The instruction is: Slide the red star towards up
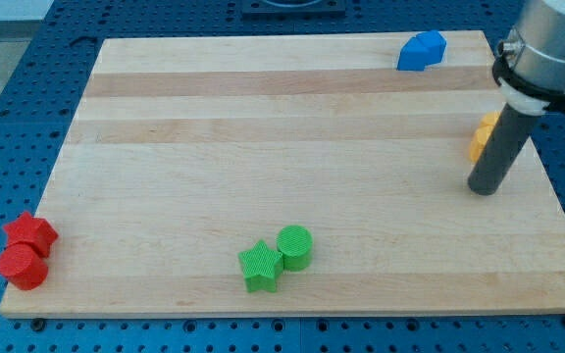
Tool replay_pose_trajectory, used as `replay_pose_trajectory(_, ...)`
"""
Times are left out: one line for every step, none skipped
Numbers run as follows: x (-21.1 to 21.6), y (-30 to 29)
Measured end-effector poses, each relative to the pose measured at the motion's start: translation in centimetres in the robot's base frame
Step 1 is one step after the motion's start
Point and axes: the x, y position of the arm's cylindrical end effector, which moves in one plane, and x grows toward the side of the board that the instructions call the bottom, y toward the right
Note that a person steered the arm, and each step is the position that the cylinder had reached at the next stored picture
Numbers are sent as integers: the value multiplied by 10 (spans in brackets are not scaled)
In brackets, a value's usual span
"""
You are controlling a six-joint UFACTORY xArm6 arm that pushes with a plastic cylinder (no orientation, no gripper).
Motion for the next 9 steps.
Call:
replay_pose_trajectory(2,-55)
replay_pose_trajectory(-13,-155)
replay_pose_trajectory(-47,-267)
replay_pose_trajectory(-52,-386)
replay_pose_trajectory(-37,-394)
replay_pose_trajectory(-6,-360)
replay_pose_trajectory(53,-350)
replay_pose_trajectory(122,-350)
replay_pose_trajectory(129,-360)
